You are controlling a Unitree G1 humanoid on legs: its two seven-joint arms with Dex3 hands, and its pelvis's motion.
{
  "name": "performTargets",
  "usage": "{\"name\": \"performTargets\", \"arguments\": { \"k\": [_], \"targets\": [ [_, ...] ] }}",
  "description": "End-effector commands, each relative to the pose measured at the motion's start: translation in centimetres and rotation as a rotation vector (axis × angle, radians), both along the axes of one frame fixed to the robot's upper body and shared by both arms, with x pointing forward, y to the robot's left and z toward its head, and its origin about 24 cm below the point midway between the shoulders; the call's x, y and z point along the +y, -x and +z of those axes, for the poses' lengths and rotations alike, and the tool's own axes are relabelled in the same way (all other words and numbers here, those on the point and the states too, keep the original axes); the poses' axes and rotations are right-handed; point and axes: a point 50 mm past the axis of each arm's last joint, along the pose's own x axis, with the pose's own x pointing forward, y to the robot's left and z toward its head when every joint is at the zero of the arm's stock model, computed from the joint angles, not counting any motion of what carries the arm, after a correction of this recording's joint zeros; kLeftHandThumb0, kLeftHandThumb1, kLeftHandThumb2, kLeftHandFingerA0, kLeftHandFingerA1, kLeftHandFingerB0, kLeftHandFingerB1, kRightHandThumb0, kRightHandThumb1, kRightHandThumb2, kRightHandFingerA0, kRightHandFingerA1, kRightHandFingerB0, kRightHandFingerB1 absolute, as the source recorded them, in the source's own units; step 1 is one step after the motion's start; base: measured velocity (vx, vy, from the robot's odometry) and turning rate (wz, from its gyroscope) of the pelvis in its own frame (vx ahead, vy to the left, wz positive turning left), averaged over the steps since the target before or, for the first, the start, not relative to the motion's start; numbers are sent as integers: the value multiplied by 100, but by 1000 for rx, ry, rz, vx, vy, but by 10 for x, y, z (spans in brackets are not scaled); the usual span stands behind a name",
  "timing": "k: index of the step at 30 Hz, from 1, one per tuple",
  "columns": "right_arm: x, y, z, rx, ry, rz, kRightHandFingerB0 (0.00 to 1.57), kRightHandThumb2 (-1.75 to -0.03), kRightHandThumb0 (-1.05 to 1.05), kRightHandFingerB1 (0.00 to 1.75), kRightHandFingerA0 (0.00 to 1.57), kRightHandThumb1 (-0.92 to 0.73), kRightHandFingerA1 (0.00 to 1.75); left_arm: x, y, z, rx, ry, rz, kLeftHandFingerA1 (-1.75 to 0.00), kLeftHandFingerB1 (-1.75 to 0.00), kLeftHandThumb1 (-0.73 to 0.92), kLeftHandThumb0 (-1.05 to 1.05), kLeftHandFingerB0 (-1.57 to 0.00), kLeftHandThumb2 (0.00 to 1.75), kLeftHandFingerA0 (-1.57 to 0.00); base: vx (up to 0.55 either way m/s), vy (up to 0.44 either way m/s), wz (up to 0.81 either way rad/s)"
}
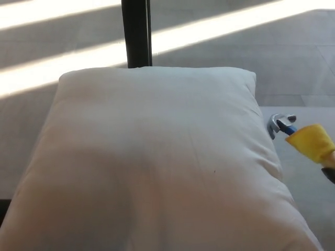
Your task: A hammer is kept on the right hand side and a pillow is kept on the left hand side on the desk infront of the robot and the robot uses its right hand to pick up the hammer and makes a downward swinging motion to hit the pillow
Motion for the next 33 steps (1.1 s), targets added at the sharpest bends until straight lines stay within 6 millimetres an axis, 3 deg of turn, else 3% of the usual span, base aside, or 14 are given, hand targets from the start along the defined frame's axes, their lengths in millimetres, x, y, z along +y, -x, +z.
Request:
{"name": "performTargets", "arguments": {
  "k": [1,2,7,9,16,20,22,24,25,27,28,29,31,33],
  "targets": [
    [-8,-5,14,-115,137,-2,66,-96,-27,136,108,-61,175,8,0,8,-10,-17,14,-55,-48,90,-73,-74,67,-71,0,0,0],
    [-8,-5,11,-117,150,21,67,-95,-26,153,91,-58,175,7,-1,7,-6,-17,13,-53,-47,91,-72,-73,67,-71,0,0,0],
    [0,0,-10,-44,187,77,64,-95,-23,143,97,-56,175,6,-2,7,-15,-11,0,-56,-48,91,-73,-77,67,-72,0,0,0],
    [6,4,-23,15,188,119,59,-88,-30,161,82,-59,175,6,-1,7,-22,-6,2,-57,-48,89,-75,-78,66,-73,0,0,0],
    [26,12,-54,35,200,228,66,-106,-25,147,83,-52,175,5,-5,6,-28,-8,2,-54,-48,91,-72,-76,67,-71,0,0,0],
    [34,12,-60,84,217,285,65,-95,-20,145,84,-57,175,5,-5,6,-29,1,3,-57,-49,91,-73,-73,67,-70,0,0,0],
    [34,12,-60,90,243,325,76,-85,-27,105,67,-60,142,5,-4,6,-24,1,17,-55,-48,91,-72,-73,67,-70,0,0,0],
    [34,10,-59,104,248,328,78,-85,-24,93,70,-61,141,5,-6,5,-23,-1,14,-55,-48,91,-72,-74,67,-71,0,0,0],
    [34,8,-59,111,223,303,61,-75,-24,63,72,-66,141,5,-5,6,-27,-2,12,-56,-48,91,-72,-74,67,-71,0,0,0],
    [35,6,-58,107,195,282,45,-62,-29,50,71,-70,117,5,-5,5,-30,1,16,-56,-49,91,-73,-75,67,-72,0,0,0],
    [35,5,-56,118,184,288,23,-60,-42,31,36,-68,70,5,-5,5,-29,2,15,-56,-49,91,-73,-75,67,-71,0,0,0],
    [34,4,-54,133,167,298,23,-60,-42,31,36,-68,70,5,-5,5,-28,3,15,-56,-49,91,-73,-75,67,-71,0,0,0],
    [32,3,-49,264,320,402,2,-88,-87,7,0,-53,16,5,-3,5,-17,-1,11,-54,-48,90,-73,-75,67,-72,0,0,0],
    [33,2,-46,303,358,433,0,-90,-94,0,0,-53,20,5,0,6,-21,0,15,-55,-49,90,-73,-76,67,-71,0,0,0]
  ]
}}
